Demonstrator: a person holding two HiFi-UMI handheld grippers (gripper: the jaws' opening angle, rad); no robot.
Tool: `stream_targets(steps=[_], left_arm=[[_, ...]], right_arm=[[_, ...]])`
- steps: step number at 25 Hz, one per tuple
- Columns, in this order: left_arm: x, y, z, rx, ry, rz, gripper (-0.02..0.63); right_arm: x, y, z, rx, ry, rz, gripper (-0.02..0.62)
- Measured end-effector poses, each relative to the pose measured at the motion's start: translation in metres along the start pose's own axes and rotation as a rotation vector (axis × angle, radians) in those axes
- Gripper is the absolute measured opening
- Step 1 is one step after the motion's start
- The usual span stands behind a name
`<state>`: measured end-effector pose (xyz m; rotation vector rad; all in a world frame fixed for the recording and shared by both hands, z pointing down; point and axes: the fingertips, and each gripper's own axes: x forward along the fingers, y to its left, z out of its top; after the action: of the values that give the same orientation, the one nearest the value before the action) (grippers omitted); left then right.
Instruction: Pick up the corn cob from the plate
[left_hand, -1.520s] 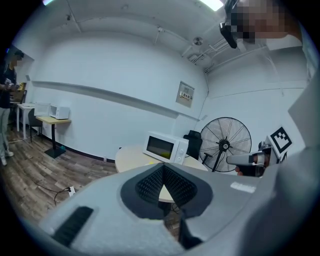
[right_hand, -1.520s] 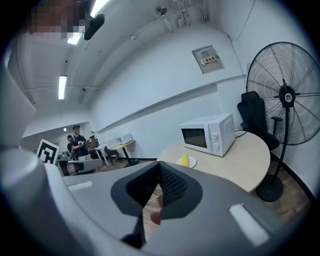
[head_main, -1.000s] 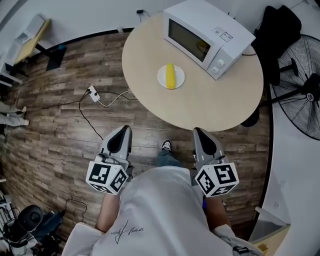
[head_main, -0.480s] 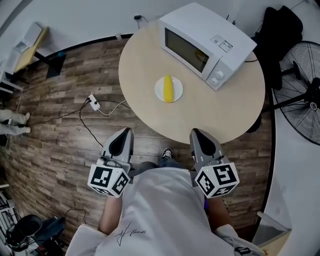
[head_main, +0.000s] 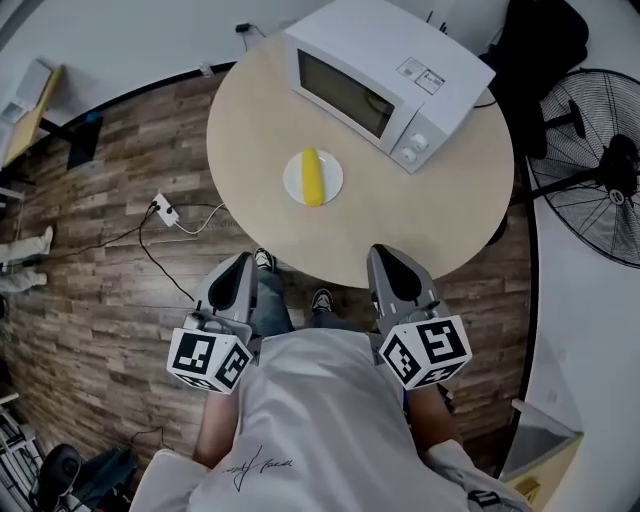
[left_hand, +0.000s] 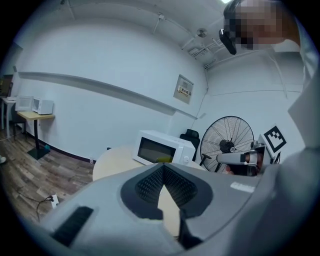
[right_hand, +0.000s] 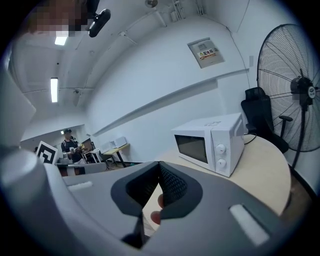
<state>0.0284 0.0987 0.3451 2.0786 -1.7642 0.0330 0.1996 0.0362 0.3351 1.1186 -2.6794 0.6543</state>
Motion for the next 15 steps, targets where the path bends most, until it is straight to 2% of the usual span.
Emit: stream_targets(steps=[15], left_arm=[[0.092,0.044,0.045,0.026,0.054,-0.185,-0.009]], right_arm=[[0.069,-0.021,0.027,0.055,0.000,-0.160,0.014]])
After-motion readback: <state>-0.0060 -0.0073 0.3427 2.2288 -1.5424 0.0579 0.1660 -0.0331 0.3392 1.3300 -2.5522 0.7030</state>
